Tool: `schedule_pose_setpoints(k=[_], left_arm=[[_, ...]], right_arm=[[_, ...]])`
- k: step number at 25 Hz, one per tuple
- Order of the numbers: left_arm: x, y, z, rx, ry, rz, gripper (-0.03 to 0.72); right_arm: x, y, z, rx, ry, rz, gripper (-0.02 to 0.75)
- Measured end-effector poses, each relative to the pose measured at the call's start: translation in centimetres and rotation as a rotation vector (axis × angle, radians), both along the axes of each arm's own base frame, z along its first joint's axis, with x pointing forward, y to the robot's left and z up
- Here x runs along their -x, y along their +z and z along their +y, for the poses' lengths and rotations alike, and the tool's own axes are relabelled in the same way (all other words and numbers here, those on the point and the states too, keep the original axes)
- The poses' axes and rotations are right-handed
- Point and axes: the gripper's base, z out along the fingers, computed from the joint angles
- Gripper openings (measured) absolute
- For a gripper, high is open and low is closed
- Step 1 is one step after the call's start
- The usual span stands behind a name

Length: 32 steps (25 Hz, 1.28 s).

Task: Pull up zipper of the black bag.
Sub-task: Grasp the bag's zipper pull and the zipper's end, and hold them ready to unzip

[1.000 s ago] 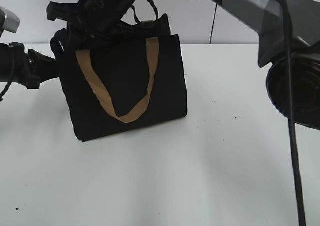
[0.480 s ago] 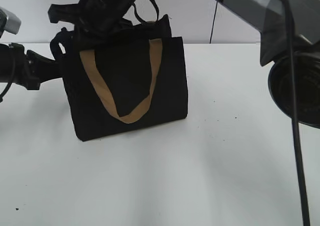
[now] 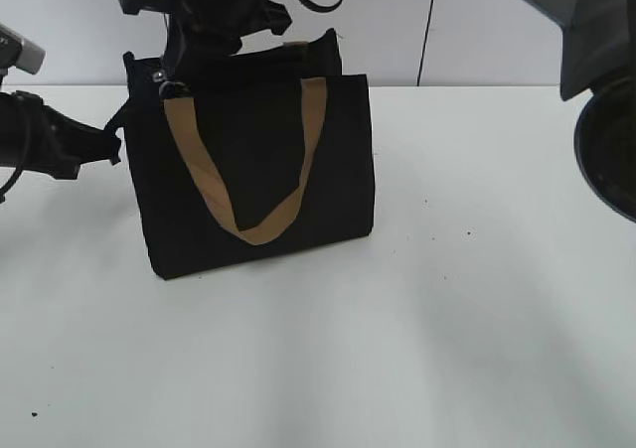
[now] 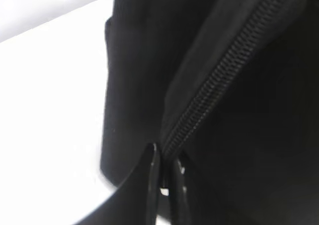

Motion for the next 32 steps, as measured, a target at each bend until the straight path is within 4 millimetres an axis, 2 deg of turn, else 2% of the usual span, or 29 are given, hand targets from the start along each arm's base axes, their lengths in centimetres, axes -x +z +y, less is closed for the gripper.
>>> schedule_pose_setpoints(k=[6,15,20,22,24,26,28,32], left_arm=[[-0.3,-0.5,0.9,-0.048,0.114,0.047,0.024],[-0.3,-0.5,0.8,-0.043,0.117,0.051,0.023],[-0.3,-0.5,0.8,-0.036,0.111,0.051,0.023],[-0.3,-0.4,0.6,-0.022,0.099,0.05,0.023],[-0.2,-0.4,0.6,-0.016,0.093,0.05,0.023],[-0.2,-0.4,0.5,-0.014,0.09,0.05,0.023],[-0.2,-0.4,0.5,-0.014,0.09,0.05,0.023],[-0.2,-0.3,0.5,-0.013,0.089,0.05,0.023]], right_arm=[[-0.3,0.4,-0.9,0.014,0.009,-0.005,-0.013],[-1.2,0.4,-2.2,0.023,0.0,-0.015,-0.013],[-1.2,0.6,-2.2,0.003,0.028,-0.02,-0.008],[-1.0,0.7,-1.9,-0.029,0.041,-0.005,0.059],[-0.9,0.8,-1.8,-0.047,0.04,0.009,0.19],[-0.9,0.8,-1.8,-0.051,0.024,0.025,0.286],[-1.0,0.3,-1.7,-0.053,0.015,0.043,0.327],[-1.4,-1.3,-1.4,-0.038,0.008,0.077,0.344]])
